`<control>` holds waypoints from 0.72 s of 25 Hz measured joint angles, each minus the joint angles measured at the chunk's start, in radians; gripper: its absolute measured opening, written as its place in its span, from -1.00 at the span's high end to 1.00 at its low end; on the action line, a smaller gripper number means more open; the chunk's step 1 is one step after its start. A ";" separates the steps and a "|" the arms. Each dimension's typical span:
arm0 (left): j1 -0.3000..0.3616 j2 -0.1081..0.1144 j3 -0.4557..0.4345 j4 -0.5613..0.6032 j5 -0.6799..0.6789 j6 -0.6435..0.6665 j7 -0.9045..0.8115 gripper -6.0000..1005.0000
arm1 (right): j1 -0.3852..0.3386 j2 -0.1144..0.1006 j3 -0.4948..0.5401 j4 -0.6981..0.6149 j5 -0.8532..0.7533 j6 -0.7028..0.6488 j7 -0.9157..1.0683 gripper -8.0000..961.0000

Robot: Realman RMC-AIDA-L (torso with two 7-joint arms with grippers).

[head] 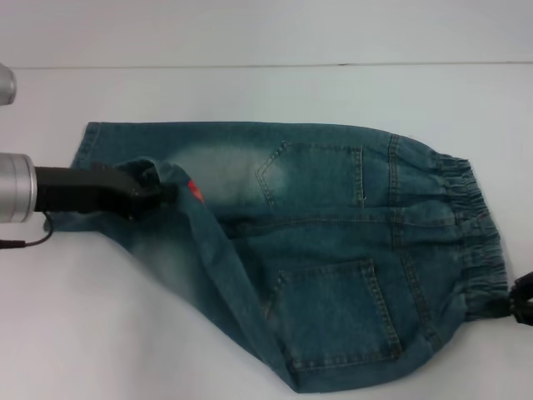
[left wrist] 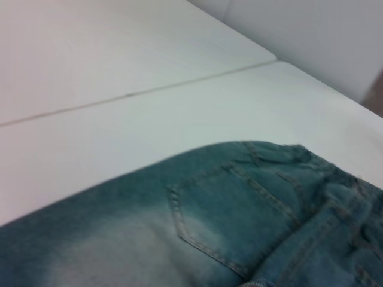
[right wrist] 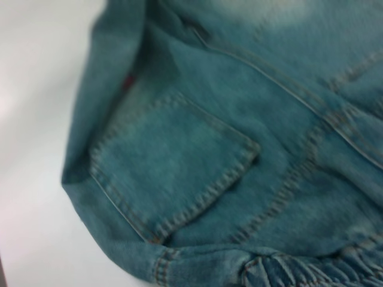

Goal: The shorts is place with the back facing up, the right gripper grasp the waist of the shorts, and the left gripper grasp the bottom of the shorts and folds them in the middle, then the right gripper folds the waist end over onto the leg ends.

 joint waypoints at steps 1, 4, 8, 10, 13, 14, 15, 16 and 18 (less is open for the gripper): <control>0.000 0.001 -0.009 -0.004 -0.003 -0.007 0.003 0.86 | -0.009 0.006 0.002 -0.005 0.021 0.000 -0.014 0.89; 0.001 0.001 -0.013 -0.005 -0.009 -0.023 0.010 0.86 | -0.033 0.011 0.014 -0.013 0.083 -0.003 -0.040 0.89; 0.001 0.000 -0.014 0.000 -0.010 -0.053 0.013 0.86 | -0.060 0.011 0.036 -0.044 0.149 -0.006 -0.025 0.89; 0.001 0.000 -0.014 0.001 -0.010 -0.085 0.007 0.86 | -0.062 0.012 0.058 -0.065 0.166 -0.004 0.006 0.89; -0.001 0.001 -0.018 0.002 -0.010 -0.132 -0.004 0.85 | -0.058 0.018 0.102 -0.106 0.183 0.000 0.049 0.89; -0.003 0.002 -0.021 0.003 -0.010 -0.145 -0.007 0.85 | -0.055 0.019 0.115 -0.119 0.190 0.003 0.068 0.89; -0.005 0.003 -0.023 0.004 -0.008 -0.161 -0.009 0.85 | -0.052 0.017 0.126 -0.124 0.199 0.003 0.081 0.89; -0.006 0.003 -0.025 0.004 -0.006 -0.176 -0.013 0.85 | -0.049 0.014 0.133 -0.127 0.209 0.005 0.093 0.89; -0.006 0.004 -0.028 0.004 -0.003 -0.209 -0.022 0.85 | -0.045 0.002 0.146 -0.127 0.242 0.007 0.115 0.89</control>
